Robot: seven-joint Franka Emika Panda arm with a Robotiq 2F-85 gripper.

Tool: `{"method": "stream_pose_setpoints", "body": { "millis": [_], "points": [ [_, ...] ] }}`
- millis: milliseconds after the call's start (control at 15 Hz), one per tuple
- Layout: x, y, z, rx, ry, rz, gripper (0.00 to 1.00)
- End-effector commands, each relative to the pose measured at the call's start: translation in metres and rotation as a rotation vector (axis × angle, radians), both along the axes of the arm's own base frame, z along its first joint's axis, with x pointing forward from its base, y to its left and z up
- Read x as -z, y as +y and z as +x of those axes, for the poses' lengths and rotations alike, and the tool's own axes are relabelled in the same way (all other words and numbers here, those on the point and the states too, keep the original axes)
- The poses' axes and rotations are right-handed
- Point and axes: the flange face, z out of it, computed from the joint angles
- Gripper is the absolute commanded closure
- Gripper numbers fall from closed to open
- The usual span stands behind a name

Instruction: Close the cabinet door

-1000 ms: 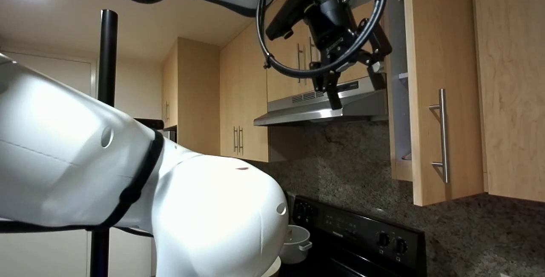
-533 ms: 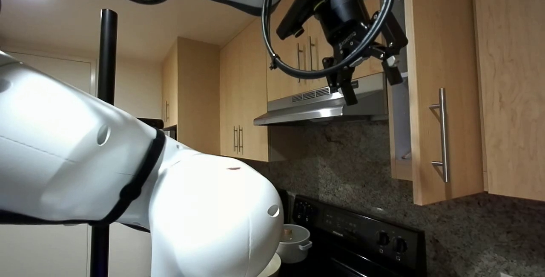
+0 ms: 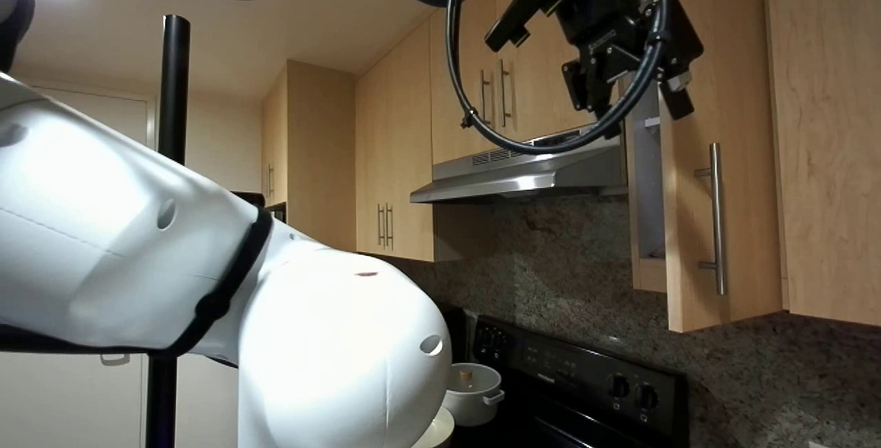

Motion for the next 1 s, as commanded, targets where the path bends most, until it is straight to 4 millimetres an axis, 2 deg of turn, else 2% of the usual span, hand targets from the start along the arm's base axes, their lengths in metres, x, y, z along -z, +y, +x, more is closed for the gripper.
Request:
{"method": "stream_pose_setpoints", "body": {
  "millis": [0,400,600,933],
  "points": [
    [-0.006,-0.025,0.03,0.108,-0.063,0.028,0.0],
    [0.002,-0.046,0.07,0.19,-0.099,0.061,0.0],
    [0.004,-0.059,0.08,0.254,-0.116,0.116,0.0],
    [0.008,-0.063,0.094,0.313,-0.12,0.158,0.0]
  ]
}}
